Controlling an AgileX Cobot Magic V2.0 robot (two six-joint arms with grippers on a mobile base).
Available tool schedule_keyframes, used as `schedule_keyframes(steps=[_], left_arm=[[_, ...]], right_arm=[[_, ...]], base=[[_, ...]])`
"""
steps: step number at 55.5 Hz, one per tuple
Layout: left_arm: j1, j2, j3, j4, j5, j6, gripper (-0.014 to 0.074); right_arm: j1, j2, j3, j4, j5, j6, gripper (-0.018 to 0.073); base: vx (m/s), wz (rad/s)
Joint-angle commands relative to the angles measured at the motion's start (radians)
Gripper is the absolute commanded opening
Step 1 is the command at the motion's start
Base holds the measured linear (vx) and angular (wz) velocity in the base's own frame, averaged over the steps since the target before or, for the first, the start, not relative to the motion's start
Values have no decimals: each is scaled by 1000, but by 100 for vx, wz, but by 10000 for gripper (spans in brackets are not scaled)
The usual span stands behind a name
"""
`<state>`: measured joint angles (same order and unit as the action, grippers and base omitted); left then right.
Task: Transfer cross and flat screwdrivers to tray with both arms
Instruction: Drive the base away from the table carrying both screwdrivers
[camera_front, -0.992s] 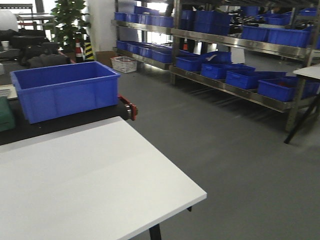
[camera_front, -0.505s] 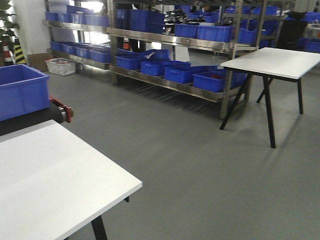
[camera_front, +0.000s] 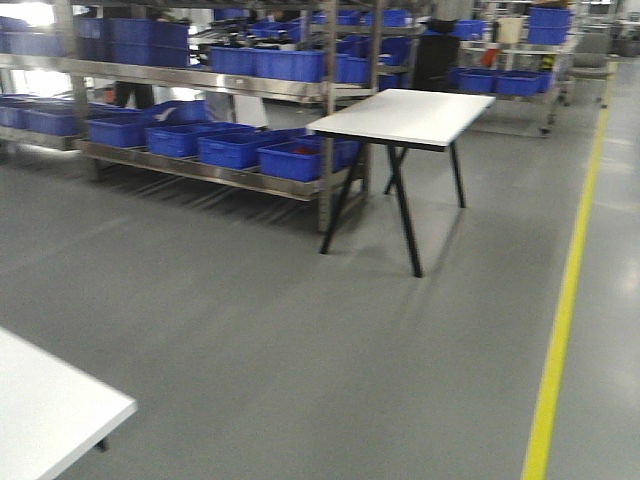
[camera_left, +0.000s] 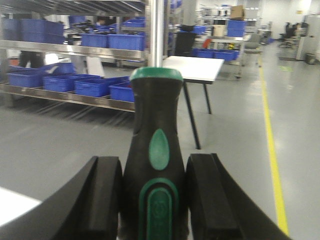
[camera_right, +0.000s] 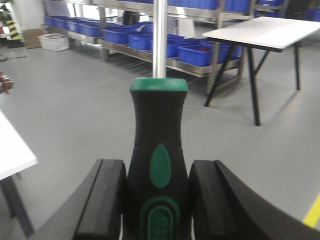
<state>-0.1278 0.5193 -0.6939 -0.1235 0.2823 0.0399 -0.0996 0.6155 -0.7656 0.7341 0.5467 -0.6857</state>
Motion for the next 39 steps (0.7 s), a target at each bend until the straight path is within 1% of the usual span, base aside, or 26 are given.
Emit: schedule_keyframes(steps=[1,11,21,29,39], left_arm=[[-4,4,-26,-12,-97,-1,0],[-4,4,-26,-12,-97,-1,0],[-4,4,-26,-12,-97,-1,0],[-4,4,-26,-12,-97,-1,0],[-4,4,-26,-12,-97,-1,0]], right_arm=[[-1,0,-30,36,-78,-5,-8],[-1,0,-30,36,-78,-5,-8],[-1,0,-30,36,-78,-5,-8],[-1,0,-30,36,-77,-5,-8],[-1,0,-30,36,-77,-5,-8]], base=[[17,-51],[18,-43],[21,-28],[26,-12],[33,3]])
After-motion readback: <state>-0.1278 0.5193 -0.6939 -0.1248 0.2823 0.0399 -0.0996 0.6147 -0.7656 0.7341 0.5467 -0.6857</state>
